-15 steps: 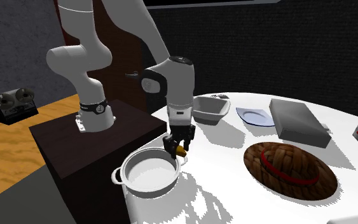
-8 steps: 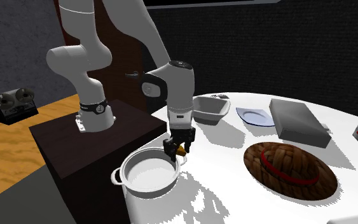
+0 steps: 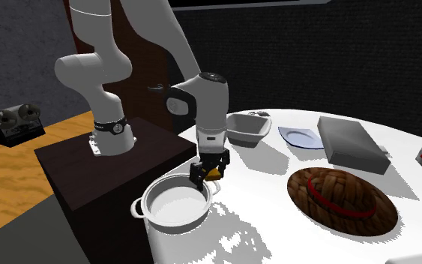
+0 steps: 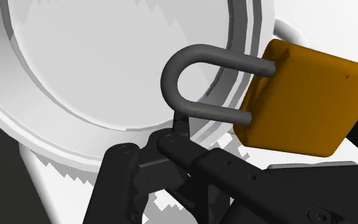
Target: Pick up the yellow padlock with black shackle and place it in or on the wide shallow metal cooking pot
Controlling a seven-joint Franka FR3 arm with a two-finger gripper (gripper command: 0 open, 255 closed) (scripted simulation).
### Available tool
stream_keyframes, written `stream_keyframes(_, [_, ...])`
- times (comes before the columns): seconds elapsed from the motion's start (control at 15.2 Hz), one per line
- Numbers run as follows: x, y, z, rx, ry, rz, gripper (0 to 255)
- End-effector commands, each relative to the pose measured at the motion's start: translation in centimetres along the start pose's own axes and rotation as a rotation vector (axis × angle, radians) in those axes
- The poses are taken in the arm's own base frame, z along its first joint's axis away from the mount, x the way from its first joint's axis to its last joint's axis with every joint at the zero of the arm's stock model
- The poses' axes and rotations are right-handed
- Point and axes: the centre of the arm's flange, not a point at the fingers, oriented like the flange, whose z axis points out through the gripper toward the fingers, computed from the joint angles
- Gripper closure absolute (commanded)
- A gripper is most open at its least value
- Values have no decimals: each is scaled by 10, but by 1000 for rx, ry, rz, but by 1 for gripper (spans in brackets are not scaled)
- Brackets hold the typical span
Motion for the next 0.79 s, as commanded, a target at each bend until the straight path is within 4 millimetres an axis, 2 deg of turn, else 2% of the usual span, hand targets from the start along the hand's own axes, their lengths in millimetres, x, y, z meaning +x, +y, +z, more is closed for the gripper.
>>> stream_keyframes(0.0, [-3, 4, -7, -6, -16, 5, 0])
stream_keyframes(0.2, [-2, 4, -44, -6, -16, 5, 0])
stream_keyframes(0.73, [-2, 4, -44, -6, -16, 5, 0])
